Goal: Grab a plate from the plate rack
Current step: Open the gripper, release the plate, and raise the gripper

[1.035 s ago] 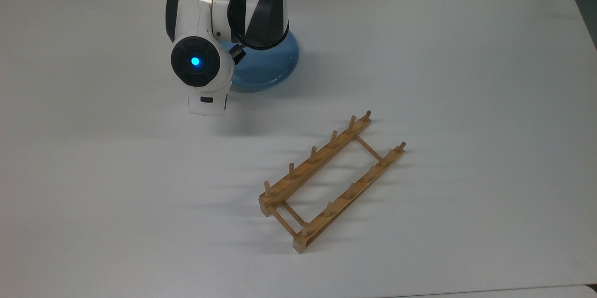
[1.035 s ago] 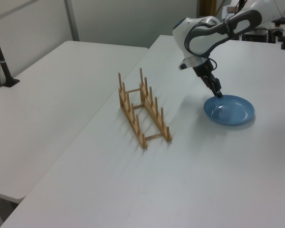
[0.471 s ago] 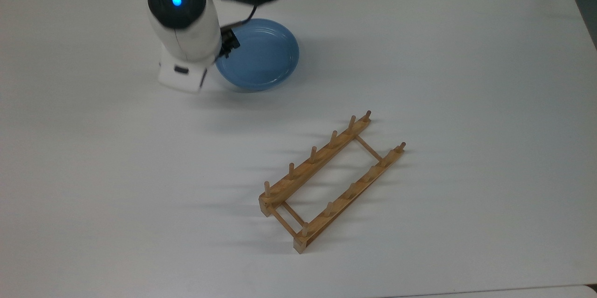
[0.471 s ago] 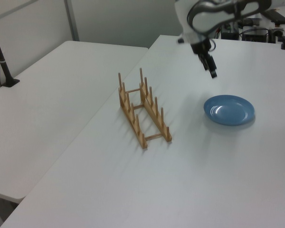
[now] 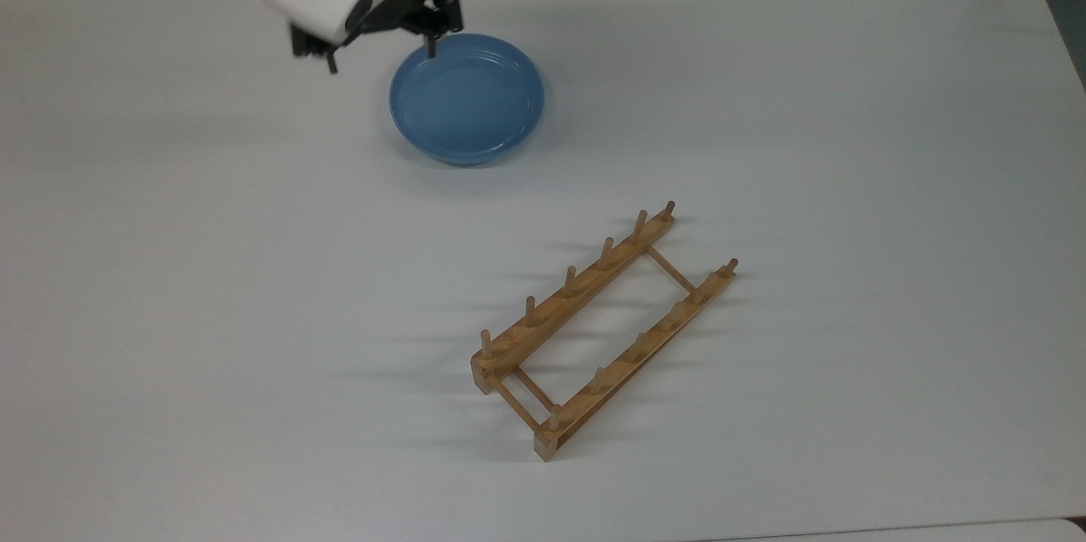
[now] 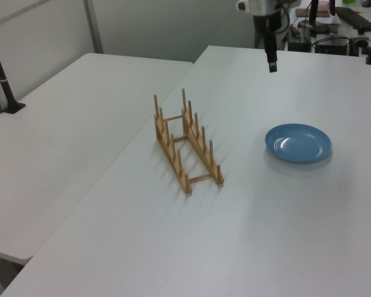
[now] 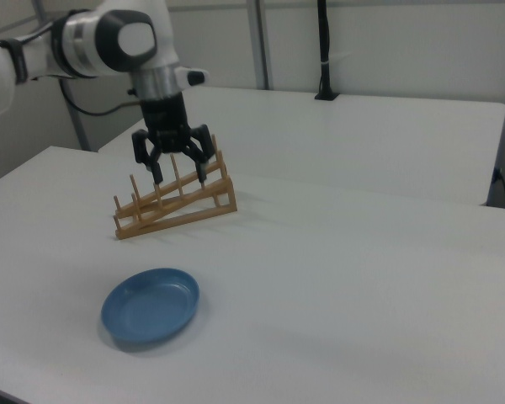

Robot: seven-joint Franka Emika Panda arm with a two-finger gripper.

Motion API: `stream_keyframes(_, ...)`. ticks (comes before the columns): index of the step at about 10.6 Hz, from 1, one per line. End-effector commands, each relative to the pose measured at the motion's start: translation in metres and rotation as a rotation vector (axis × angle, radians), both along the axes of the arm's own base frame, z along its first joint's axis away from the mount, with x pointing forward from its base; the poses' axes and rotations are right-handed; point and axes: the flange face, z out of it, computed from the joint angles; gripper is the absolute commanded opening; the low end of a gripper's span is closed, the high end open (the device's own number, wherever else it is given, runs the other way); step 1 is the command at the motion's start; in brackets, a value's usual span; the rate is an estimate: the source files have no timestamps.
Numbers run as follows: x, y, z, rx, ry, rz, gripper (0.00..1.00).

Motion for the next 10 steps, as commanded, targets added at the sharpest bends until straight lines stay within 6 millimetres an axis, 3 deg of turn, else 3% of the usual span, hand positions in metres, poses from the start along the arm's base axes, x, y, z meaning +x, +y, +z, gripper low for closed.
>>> stream_keyframes(1,-0.030,0.020,0.045,-0.024,-0.092,-0.270,1.00)
stream_keyframes(4,-0.046,0.027,0.063,-0.020,-0.134,-0.353,1.00)
stream_keyframes(6,-0.055,0.023,0.064,-0.017,-0.124,-0.350,1.00)
stream_keyframes(10,-0.054,0.018,0.064,-0.016,-0.123,-0.355,1.00)
